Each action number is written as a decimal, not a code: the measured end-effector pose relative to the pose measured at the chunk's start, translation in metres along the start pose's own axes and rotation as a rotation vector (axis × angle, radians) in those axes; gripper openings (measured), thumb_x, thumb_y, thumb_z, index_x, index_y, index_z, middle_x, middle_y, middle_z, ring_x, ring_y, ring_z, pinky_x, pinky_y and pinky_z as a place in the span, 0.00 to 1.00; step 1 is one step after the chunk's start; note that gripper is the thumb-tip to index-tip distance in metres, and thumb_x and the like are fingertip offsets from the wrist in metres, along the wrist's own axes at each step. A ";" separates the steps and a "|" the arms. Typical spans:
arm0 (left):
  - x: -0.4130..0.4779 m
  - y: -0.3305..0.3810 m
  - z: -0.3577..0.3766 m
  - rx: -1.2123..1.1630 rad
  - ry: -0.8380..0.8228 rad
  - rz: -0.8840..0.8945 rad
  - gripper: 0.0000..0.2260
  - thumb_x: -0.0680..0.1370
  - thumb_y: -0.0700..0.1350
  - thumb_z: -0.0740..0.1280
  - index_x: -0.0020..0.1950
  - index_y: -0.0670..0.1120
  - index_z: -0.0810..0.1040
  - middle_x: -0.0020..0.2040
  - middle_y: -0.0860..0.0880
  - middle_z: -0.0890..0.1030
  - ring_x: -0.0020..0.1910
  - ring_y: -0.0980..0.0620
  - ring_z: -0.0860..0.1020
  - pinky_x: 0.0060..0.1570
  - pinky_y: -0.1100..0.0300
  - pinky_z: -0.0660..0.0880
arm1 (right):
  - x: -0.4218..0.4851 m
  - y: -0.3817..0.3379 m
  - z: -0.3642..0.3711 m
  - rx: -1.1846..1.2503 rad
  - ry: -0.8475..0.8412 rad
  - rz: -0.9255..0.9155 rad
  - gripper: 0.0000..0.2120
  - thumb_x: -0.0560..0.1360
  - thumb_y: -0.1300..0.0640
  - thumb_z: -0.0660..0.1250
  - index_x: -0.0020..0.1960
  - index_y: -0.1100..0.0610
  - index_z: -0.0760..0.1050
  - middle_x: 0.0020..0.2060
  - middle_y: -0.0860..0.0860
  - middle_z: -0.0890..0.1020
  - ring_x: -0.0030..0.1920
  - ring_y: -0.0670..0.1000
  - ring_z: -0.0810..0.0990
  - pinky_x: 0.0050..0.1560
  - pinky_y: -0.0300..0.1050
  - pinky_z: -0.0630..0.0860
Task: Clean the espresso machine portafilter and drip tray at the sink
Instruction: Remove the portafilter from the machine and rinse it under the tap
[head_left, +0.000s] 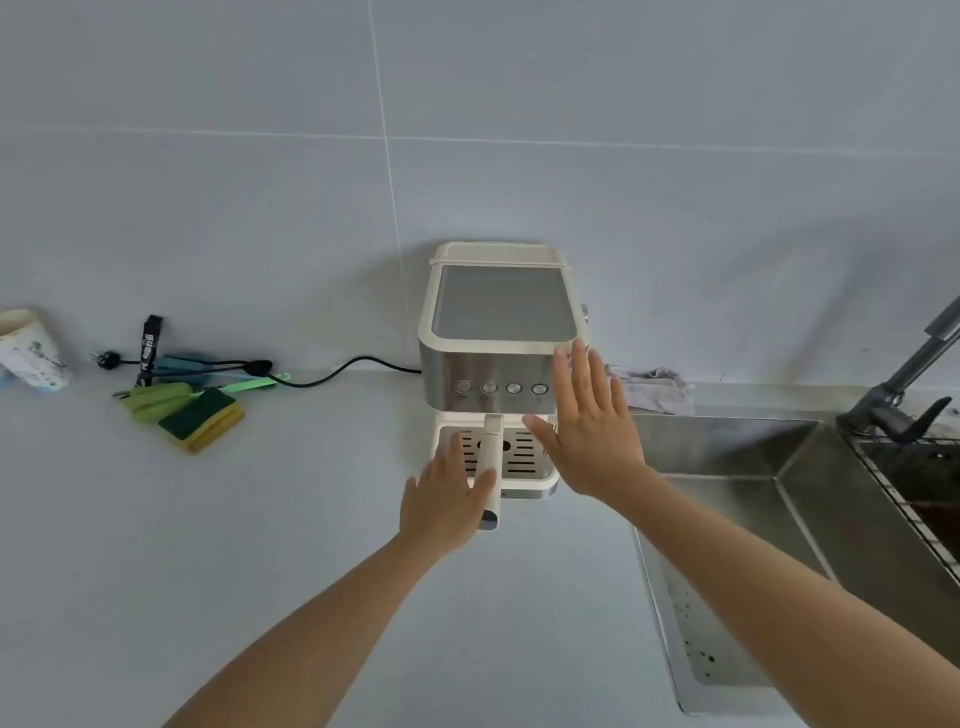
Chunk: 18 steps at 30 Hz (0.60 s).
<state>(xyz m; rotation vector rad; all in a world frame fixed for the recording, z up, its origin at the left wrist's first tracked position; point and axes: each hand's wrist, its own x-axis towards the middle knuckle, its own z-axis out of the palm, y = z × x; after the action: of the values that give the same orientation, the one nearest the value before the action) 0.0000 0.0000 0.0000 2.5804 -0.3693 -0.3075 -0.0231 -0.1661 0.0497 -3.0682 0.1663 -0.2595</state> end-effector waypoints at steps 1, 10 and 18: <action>0.005 0.002 0.001 -0.159 -0.046 -0.071 0.29 0.79 0.55 0.54 0.76 0.49 0.46 0.73 0.47 0.61 0.67 0.44 0.67 0.64 0.48 0.66 | 0.004 -0.003 -0.002 0.008 0.022 -0.003 0.34 0.70 0.34 0.30 0.65 0.53 0.21 0.70 0.52 0.27 0.73 0.54 0.31 0.72 0.50 0.34; 0.032 0.022 0.008 -0.761 -0.275 -0.351 0.22 0.73 0.39 0.68 0.65 0.45 0.68 0.50 0.47 0.75 0.47 0.48 0.75 0.50 0.52 0.76 | 0.049 -0.004 -0.014 -0.058 0.045 -0.049 0.32 0.78 0.39 0.41 0.74 0.51 0.31 0.75 0.56 0.36 0.74 0.56 0.34 0.72 0.53 0.35; 0.040 0.022 0.018 -0.853 -0.263 -0.439 0.18 0.72 0.37 0.68 0.60 0.45 0.69 0.32 0.45 0.74 0.24 0.50 0.73 0.29 0.61 0.72 | 0.055 -0.005 -0.004 -0.030 0.181 -0.096 0.27 0.79 0.43 0.50 0.73 0.57 0.57 0.70 0.57 0.62 0.71 0.59 0.57 0.72 0.54 0.46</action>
<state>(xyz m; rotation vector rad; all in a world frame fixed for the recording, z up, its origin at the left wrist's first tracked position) 0.0276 -0.0393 -0.0100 1.7476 0.2218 -0.7711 0.0311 -0.1678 0.0632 -3.0833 0.0304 -0.5459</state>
